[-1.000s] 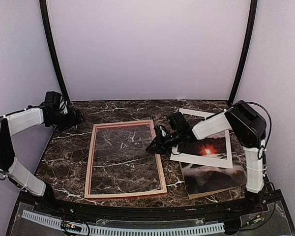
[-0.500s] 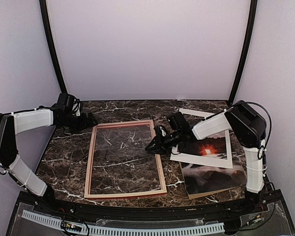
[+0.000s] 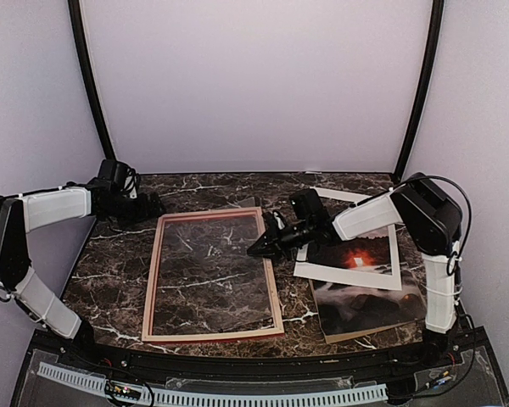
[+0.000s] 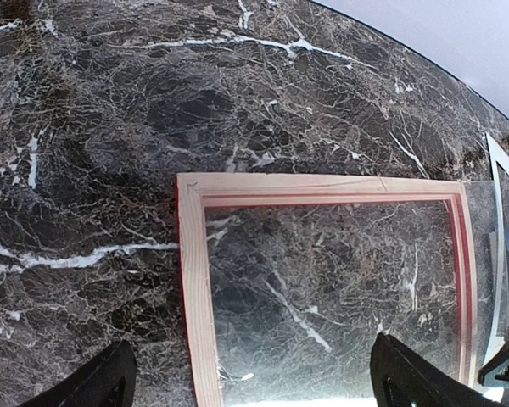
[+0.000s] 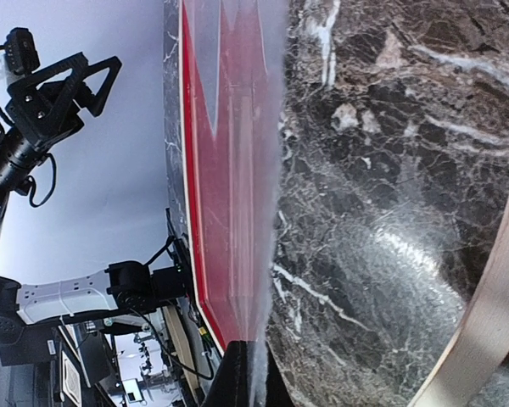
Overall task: Put the photo into the frame
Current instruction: Place the glass panel at the frame body.
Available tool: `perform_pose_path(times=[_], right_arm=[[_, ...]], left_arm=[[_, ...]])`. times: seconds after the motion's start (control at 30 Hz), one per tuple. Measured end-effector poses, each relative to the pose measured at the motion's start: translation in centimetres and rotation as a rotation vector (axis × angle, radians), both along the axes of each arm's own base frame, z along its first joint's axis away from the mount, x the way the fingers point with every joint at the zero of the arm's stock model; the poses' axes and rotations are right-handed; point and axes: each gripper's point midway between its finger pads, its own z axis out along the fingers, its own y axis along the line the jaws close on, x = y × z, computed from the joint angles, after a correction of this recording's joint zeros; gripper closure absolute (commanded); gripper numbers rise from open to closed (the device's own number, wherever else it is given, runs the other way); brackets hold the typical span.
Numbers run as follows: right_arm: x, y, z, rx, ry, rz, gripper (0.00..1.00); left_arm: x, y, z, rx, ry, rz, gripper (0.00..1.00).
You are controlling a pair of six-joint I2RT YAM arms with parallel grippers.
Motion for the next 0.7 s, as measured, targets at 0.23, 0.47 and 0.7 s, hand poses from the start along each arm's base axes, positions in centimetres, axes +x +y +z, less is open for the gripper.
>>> perform_pose_path(times=[0.23, 0.47, 0.7], right_arm=[[-0.2, 0.3, 4.8, 0.068, -0.041, 0.006, 1.00], [-0.7, 2.3, 11.9, 0.172, -0.139, 0.036, 1.00], [-2.3, 4.6, 15.1, 0.225, -0.157, 0.083, 1.00]], left_arm=[[0.0, 1.0, 1.2, 0.040, -0.033, 0.039, 0.01], [1.0, 3.1, 4.6, 0.128, -0.098, 0.105, 0.01], [0.8, 8.1, 7.1, 0.151, -0.132, 0.222, 0.01]])
